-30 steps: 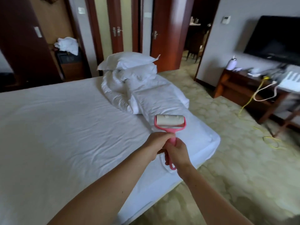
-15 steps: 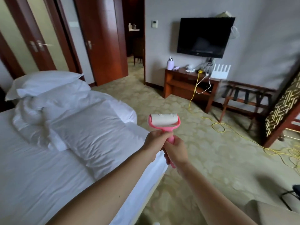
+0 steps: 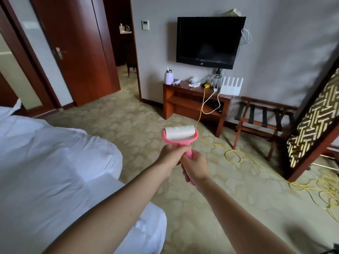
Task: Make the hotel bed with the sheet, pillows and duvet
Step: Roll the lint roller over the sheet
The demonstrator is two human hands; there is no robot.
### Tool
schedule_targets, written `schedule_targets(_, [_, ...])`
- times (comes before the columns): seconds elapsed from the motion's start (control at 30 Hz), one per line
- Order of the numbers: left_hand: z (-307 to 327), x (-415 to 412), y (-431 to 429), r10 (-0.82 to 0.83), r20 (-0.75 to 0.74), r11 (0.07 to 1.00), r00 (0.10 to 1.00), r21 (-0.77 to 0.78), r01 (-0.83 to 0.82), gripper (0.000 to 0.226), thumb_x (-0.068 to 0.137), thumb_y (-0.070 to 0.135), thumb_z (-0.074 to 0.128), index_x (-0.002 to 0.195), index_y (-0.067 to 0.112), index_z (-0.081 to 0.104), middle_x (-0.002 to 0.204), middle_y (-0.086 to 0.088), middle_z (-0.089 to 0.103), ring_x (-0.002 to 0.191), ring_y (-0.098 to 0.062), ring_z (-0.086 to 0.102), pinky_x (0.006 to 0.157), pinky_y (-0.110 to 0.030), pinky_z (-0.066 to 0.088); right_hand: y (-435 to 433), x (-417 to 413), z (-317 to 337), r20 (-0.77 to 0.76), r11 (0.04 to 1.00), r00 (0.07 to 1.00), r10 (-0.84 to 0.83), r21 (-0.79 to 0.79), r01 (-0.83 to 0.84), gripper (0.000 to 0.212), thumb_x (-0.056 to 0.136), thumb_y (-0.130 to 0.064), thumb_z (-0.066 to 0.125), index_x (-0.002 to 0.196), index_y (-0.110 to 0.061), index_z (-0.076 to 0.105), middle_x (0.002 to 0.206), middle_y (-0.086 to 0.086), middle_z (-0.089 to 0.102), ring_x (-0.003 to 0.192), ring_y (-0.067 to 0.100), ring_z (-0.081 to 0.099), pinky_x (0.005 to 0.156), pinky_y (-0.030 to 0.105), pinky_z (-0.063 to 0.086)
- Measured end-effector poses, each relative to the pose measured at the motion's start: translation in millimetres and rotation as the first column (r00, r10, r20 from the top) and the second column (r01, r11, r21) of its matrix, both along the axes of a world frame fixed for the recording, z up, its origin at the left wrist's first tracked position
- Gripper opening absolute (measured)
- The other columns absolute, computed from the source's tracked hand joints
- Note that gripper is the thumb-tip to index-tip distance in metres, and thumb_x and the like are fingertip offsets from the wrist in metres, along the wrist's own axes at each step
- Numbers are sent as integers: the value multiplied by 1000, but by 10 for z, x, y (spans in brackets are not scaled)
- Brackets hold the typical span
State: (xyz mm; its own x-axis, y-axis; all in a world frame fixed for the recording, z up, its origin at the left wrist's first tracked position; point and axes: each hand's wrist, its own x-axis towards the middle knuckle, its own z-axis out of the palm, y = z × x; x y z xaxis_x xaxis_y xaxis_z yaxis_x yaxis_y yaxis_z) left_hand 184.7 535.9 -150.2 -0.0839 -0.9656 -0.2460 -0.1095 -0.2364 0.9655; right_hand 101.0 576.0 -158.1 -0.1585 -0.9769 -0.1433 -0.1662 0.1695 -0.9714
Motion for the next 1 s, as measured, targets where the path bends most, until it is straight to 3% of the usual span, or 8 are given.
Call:
schedule_targets(0.2, [-177,-418,-1627,106,-12,994,994,-3,-106,7,50,18,62,57,17,62,66,-5,60,68,-18,60,83,-39,56,-1716,-470,-141,-38,993,993,111,-28,-112,20,89,-13,48,71,-7,54,40,-4,47,35,17,37,33,18,27])
schedule_targets(0.4, [-227,-593,-3234,317,-37,948,948,6,-317,26,45,24,64,67,12,70,71,-6,65,74,-21,64,84,-42,55,-3540,-712,-159,-110,948,944,312,-23,-316,21,90,-15,46,73,-6,56,42,-6,50,33,13,40,35,20,31])
schedule_targets(0.47, [-211,-550,-3653,388,-37,922,921,3,-388,28,53,23,66,76,7,71,72,-7,64,73,-21,62,79,-40,56,-4047,-670,-130,-141,928,920,366,-14,-372,24,90,-16,45,69,-7,55,43,-6,49,33,10,41,36,21,32])
schedule_targets(0.57, [-177,-334,-4293,487,-31,873,873,4,-488,4,66,14,67,64,12,64,57,0,54,59,-15,52,57,-29,47,-4773,-431,-117,-122,889,884,452,-20,-458,31,91,-12,42,62,-11,52,35,-11,47,32,12,39,36,20,31])
schedule_targets(0.67, [-226,23,-4975,592,-1,806,806,15,-592,9,65,8,66,61,13,61,55,1,50,54,-12,47,49,-22,39,-5527,-42,-231,-60,844,844,533,-27,-535,36,92,-10,43,58,-12,53,36,-8,46,32,15,36,35,20,29])
schedule_targets(0.8, [-345,693,-5957,677,-12,736,736,-29,-677,12,73,8,68,63,11,63,62,-4,55,62,-16,52,56,-27,44,-6571,642,-341,1,775,776,630,-69,-629,42,97,-16,45,56,-16,53,38,-7,48,32,16,35,37,21,28])
schedule_targets(0.9, [-343,1259,-6712,678,-8,733,735,-73,-676,10,77,13,65,69,7,64,75,-13,59,71,-20,55,66,-31,46,-7360,1176,-321,0,727,731,683,-96,-680,38,98,-18,45,61,-13,54,38,-8,51,32,16,35,36,22,27])
schedule_targets(1.0, [-282,1763,-7366,673,-21,735,740,-98,-671,15,75,18,63,67,5,64,80,-24,60,71,-23,56,64,-33,46,-8084,1680,-263,-34,687,693,720,-111,-718,40,96,-22,46,57,-17,55,39,0,47,32,19,36,36,24,28])
